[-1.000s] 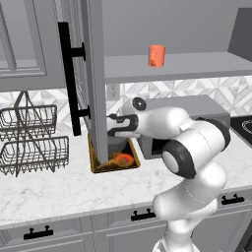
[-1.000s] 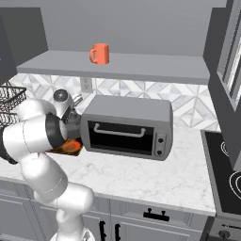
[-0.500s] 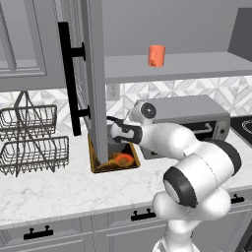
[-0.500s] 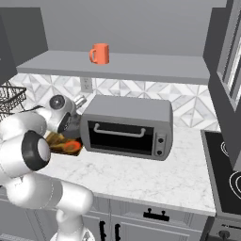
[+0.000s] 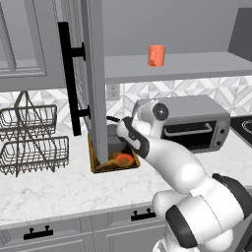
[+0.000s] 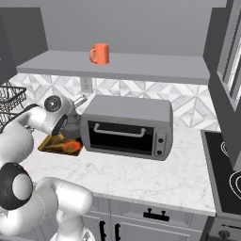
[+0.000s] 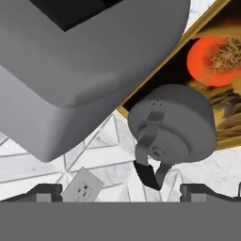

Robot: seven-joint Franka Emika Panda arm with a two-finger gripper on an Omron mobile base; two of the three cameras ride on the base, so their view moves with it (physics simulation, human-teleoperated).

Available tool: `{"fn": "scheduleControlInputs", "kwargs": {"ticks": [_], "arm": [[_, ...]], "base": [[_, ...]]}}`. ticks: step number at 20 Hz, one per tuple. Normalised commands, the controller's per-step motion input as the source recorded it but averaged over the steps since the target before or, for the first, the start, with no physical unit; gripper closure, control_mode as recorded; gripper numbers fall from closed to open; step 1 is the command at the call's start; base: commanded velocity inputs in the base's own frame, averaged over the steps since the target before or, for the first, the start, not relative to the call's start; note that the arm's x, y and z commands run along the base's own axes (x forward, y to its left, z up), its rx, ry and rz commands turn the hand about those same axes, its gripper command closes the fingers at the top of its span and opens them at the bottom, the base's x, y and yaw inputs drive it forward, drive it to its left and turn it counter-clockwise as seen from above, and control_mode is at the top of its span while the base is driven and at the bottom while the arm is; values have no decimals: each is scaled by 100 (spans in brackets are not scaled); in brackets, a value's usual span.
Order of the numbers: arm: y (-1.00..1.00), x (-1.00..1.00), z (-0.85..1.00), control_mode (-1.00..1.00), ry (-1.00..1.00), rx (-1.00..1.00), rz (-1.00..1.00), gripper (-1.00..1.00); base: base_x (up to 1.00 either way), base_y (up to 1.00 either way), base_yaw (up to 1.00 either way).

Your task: Pick the kettle from the counter and place it on the tray. Then pick the mug from the cabinet and place it on the tray. Then close the cabinet doors.

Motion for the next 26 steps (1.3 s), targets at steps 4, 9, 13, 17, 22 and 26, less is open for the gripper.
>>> {"fn": "scheduleControlInputs", "kwargs": {"ticks": [4, 9, 13, 17, 22, 26], "arm": [[0, -54, 59, -100, -5, 6, -1, -100], [0, -57, 63, -100, -2, -9, 4, -100], [0, -59, 64, -100, 1, -26, 3, -100], [-2, -56, 50, -100, 4, -44, 14, -100], [-21, -63, 27, -100, 0, -53, 41, -100], [-33, -67, 20, -100, 0, -59, 55, -100]], "base": [[0, 0, 0], [0, 0, 0], [0, 0, 0], [0, 0, 0], [0, 0, 0], [0, 0, 0]]}}
